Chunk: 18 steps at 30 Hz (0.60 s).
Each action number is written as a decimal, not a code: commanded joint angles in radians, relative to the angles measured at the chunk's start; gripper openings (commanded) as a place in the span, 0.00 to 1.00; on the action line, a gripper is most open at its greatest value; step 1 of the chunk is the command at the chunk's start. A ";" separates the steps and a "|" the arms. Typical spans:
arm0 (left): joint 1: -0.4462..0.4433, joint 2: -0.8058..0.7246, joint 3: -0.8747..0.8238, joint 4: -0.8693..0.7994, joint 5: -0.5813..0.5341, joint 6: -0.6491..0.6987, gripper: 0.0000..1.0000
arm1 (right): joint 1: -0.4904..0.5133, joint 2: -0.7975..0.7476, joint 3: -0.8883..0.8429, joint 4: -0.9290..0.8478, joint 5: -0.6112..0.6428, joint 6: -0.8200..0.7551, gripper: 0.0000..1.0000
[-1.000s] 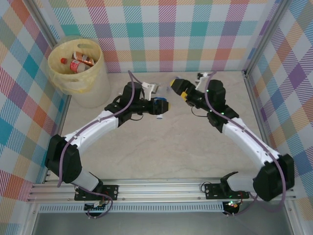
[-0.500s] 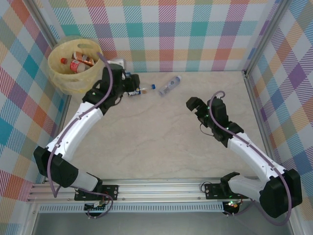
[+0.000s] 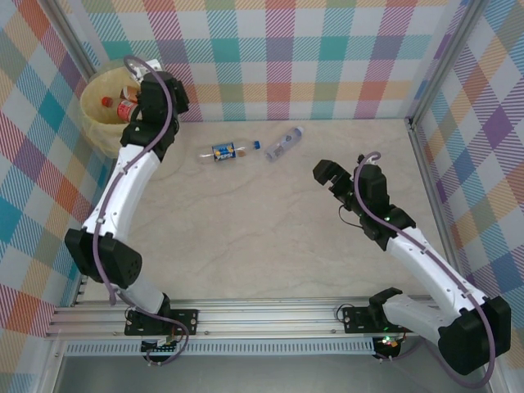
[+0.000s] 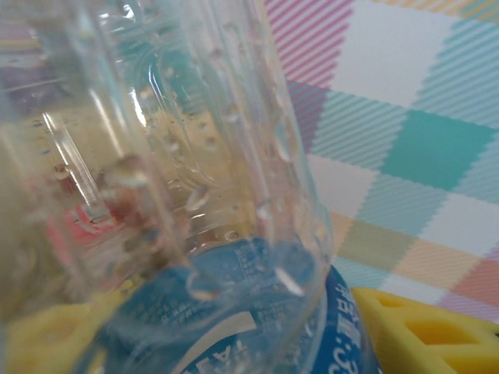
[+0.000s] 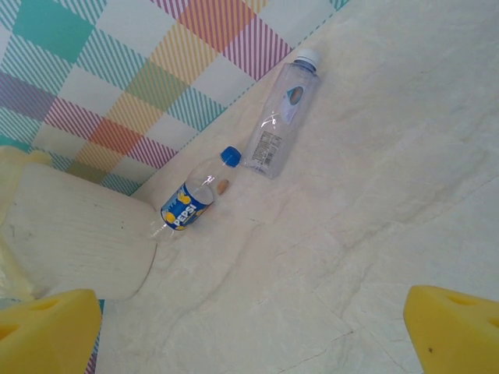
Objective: Put the plastic bottles in the bin
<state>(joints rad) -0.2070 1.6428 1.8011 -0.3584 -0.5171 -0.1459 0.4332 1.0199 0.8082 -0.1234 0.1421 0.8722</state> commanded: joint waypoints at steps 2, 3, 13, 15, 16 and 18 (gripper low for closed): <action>0.074 0.070 0.101 0.057 -0.038 0.022 0.56 | 0.001 -0.031 0.017 -0.018 0.004 -0.042 1.00; 0.092 0.092 0.123 0.057 -0.036 0.017 0.56 | -0.001 -0.036 0.013 -0.015 0.008 -0.044 1.00; 0.228 0.323 0.384 -0.087 0.018 -0.048 0.57 | -0.001 -0.065 0.003 -0.038 0.022 -0.068 1.00; 0.237 0.363 0.427 -0.113 0.040 -0.046 0.58 | 0.000 -0.068 0.005 -0.042 0.021 -0.068 1.00; 0.240 0.378 0.445 -0.130 0.056 -0.056 0.58 | 0.000 -0.069 0.005 -0.044 0.021 -0.070 1.00; 0.252 0.408 0.489 -0.187 0.109 -0.093 0.58 | 0.000 -0.071 0.006 -0.049 0.023 -0.071 1.00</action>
<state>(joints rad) 0.0311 2.0254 2.2189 -0.4633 -0.4789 -0.1947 0.4332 0.9691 0.8082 -0.1593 0.1497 0.8234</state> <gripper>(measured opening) 0.643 0.996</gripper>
